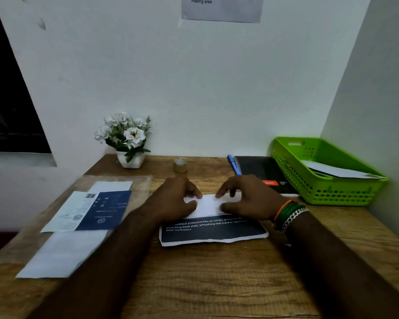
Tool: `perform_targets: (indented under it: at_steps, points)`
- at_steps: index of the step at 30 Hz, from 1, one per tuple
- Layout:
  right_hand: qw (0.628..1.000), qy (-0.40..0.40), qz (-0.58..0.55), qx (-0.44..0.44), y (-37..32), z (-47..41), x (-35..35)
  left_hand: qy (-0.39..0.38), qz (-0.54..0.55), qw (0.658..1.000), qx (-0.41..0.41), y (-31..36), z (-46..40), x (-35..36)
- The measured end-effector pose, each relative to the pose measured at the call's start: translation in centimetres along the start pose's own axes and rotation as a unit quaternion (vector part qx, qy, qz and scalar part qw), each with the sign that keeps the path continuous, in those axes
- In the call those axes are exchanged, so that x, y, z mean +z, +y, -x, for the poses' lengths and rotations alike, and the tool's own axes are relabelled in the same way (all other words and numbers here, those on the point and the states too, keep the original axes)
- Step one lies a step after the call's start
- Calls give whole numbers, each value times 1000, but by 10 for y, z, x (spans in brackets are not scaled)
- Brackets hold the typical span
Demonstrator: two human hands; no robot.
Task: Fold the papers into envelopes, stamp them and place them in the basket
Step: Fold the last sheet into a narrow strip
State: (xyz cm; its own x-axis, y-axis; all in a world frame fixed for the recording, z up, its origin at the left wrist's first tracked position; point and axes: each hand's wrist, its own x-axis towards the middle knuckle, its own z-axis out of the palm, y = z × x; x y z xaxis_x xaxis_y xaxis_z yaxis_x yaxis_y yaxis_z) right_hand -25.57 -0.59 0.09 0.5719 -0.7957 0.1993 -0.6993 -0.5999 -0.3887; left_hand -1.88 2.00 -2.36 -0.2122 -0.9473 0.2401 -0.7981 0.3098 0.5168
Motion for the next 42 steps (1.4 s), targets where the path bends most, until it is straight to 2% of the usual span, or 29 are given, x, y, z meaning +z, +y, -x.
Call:
perform_targets:
  at_steps: [6, 10, 16, 18, 20, 26, 31, 36, 42]
  points:
    - [998, -40, 35, -23, -18, -6, 24, 10, 8, 1000, 1, -5, -4, 2]
    - [999, -23, 25, 4, -11, -9, 23, 17, 0, 999, -29, -10, -8, 1]
    - [999, -12, 36, 18, 4, -12, 14, 66, 9, 985, -160, -23, -7, -14]
    - [999, -10, 43, 16, 8, -12, 12, 74, -10, 981, -177, -26, -5, -18]
    - [999, -6, 40, 8, 9, -11, 12, 68, -44, 983, -165, -19, -3, -14]
    - [999, -16, 33, -5, 8, -11, 11, 3, -41, 999, -32, 17, -3, 13]
    - [999, -8, 34, 17, 9, -12, 10, 31, -65, 994, -85, 19, -5, 11]
    - [994, -1, 75, 84, 22, -8, -7, 46, -88, 985, -143, 12, -2, 2]
    - [988, 50, 81, 124, 30, -2, -9, 72, -169, 970, -162, 9, -1, 0]
